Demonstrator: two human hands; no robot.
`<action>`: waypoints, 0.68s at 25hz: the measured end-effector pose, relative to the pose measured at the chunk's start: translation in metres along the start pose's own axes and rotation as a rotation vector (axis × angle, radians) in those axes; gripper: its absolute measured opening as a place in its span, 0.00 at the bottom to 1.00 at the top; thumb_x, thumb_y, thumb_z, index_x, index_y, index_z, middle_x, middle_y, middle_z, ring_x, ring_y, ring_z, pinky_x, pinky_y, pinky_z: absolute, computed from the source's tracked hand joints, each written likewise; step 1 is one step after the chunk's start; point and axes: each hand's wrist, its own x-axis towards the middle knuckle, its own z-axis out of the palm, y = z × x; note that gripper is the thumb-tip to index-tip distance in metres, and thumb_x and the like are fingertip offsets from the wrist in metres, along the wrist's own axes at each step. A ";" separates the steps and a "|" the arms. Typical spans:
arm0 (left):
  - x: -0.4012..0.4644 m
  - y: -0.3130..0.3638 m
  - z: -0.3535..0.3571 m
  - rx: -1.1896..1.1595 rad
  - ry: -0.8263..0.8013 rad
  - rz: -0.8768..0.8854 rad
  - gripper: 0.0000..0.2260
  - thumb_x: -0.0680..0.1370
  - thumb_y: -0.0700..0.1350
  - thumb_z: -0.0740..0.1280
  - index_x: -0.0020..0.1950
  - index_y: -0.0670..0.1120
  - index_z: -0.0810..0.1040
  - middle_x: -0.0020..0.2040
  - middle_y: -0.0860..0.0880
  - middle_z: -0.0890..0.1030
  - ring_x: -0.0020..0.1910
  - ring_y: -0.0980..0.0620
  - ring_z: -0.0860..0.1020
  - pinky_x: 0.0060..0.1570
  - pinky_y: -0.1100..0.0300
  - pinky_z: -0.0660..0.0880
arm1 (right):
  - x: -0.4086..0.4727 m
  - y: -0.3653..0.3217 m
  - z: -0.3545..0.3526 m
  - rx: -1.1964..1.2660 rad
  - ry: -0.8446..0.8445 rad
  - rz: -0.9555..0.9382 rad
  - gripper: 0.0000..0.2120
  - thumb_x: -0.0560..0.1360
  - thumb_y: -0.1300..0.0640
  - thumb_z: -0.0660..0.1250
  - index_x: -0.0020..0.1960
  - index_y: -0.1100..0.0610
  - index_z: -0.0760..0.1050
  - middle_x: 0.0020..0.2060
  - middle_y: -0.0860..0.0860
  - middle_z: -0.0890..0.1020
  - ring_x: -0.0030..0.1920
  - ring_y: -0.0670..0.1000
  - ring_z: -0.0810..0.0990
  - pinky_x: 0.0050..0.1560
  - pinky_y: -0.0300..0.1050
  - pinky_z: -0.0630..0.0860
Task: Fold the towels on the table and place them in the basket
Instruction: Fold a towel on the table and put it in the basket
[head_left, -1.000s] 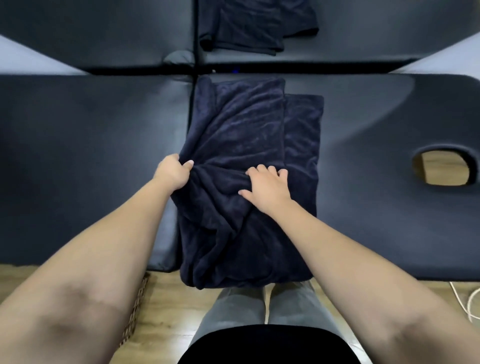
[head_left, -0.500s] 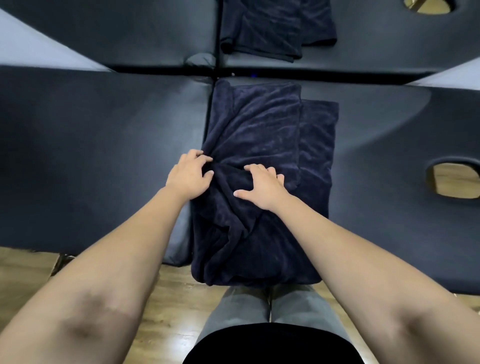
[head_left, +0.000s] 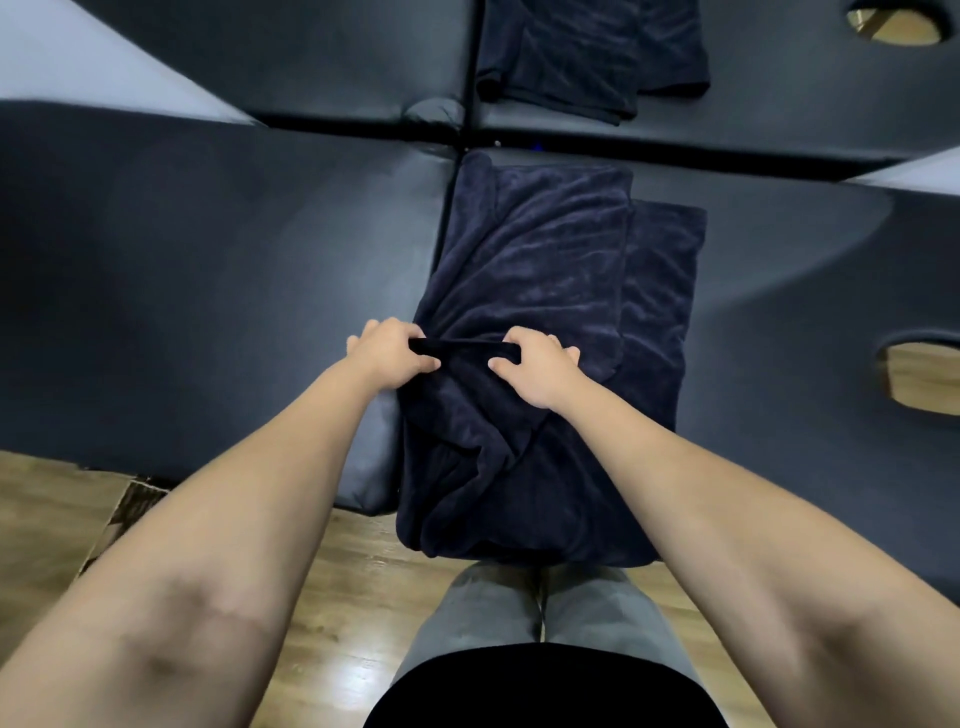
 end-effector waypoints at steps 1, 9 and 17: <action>0.001 -0.002 -0.003 -0.123 -0.016 -0.008 0.09 0.72 0.58 0.75 0.44 0.56 0.80 0.49 0.50 0.80 0.58 0.45 0.74 0.60 0.51 0.70 | -0.001 0.002 -0.004 0.056 0.017 0.008 0.14 0.81 0.45 0.64 0.63 0.51 0.73 0.61 0.49 0.80 0.63 0.54 0.75 0.64 0.51 0.60; -0.011 0.029 -0.037 -0.849 0.023 0.152 0.09 0.76 0.38 0.74 0.42 0.47 0.76 0.35 0.50 0.81 0.32 0.54 0.78 0.35 0.61 0.74 | -0.001 0.000 -0.023 0.493 0.015 0.032 0.21 0.63 0.33 0.73 0.50 0.43 0.77 0.49 0.41 0.84 0.53 0.47 0.83 0.62 0.56 0.78; -0.022 0.051 -0.053 -0.700 -0.226 0.239 0.01 0.81 0.44 0.70 0.49 0.48 0.79 0.40 0.56 0.84 0.39 0.58 0.82 0.42 0.64 0.76 | -0.005 -0.031 -0.045 0.597 0.019 -0.073 0.10 0.79 0.52 0.71 0.41 0.56 0.77 0.34 0.47 0.77 0.34 0.44 0.73 0.34 0.34 0.70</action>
